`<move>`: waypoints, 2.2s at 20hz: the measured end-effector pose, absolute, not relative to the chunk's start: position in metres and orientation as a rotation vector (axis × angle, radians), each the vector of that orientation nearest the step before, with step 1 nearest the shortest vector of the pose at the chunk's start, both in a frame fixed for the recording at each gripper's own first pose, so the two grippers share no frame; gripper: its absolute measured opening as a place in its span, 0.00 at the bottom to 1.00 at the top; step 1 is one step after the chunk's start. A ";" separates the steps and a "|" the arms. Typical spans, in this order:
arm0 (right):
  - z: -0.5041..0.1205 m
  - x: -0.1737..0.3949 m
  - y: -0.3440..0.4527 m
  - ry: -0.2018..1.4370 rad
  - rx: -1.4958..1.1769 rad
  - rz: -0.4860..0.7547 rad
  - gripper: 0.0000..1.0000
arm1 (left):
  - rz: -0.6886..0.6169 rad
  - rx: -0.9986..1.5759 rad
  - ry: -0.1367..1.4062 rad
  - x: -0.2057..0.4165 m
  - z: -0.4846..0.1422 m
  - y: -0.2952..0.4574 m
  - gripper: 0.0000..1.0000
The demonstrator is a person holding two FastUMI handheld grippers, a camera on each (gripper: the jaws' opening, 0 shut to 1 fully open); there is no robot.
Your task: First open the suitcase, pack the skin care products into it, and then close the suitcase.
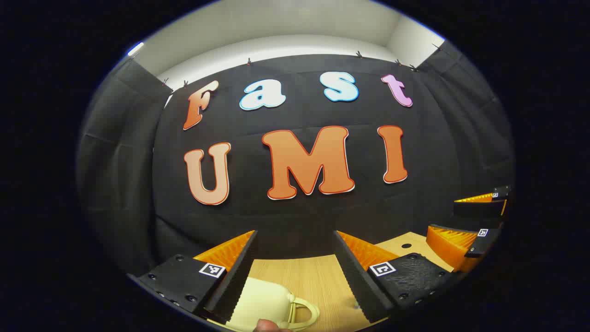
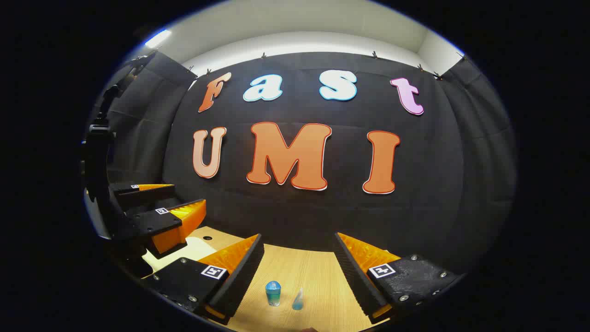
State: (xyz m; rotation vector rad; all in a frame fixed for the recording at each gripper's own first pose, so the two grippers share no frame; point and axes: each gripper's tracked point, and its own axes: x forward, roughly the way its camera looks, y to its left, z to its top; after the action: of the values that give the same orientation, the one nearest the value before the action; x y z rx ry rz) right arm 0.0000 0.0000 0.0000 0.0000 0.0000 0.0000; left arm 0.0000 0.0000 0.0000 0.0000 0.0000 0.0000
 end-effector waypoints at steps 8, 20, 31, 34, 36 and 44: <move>-0.005 0.003 0.005 0.012 -0.011 0.021 0.96 | 0.027 -0.031 -0.011 0.000 0.000 0.004 0.98; -0.014 0.011 0.012 0.035 -0.005 0.035 0.96 | 0.022 0.084 0.013 0.006 -0.017 0.005 0.98; -0.030 0.010 -0.008 0.057 -0.010 0.010 0.96 | -0.137 0.319 0.263 -0.002 -0.125 -0.038 0.98; -0.036 0.009 -0.022 0.069 -0.015 -0.010 0.96 | -0.148 0.418 0.320 -0.001 -0.154 -0.040 0.98; -0.044 0.009 -0.033 0.089 -0.042 -0.033 0.96 | -0.164 0.447 0.357 -0.003 -0.173 -0.041 0.98; -0.061 0.008 -0.060 0.124 -0.054 -0.057 0.96 | -0.213 0.568 0.486 -0.013 -0.243 -0.035 0.98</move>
State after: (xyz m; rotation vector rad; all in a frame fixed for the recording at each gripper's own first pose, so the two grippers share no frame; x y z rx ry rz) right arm 0.0079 -0.0601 -0.0608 -0.0536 0.1245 -0.0568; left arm -0.0134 -0.0352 -0.2434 0.5681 0.4858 -0.2131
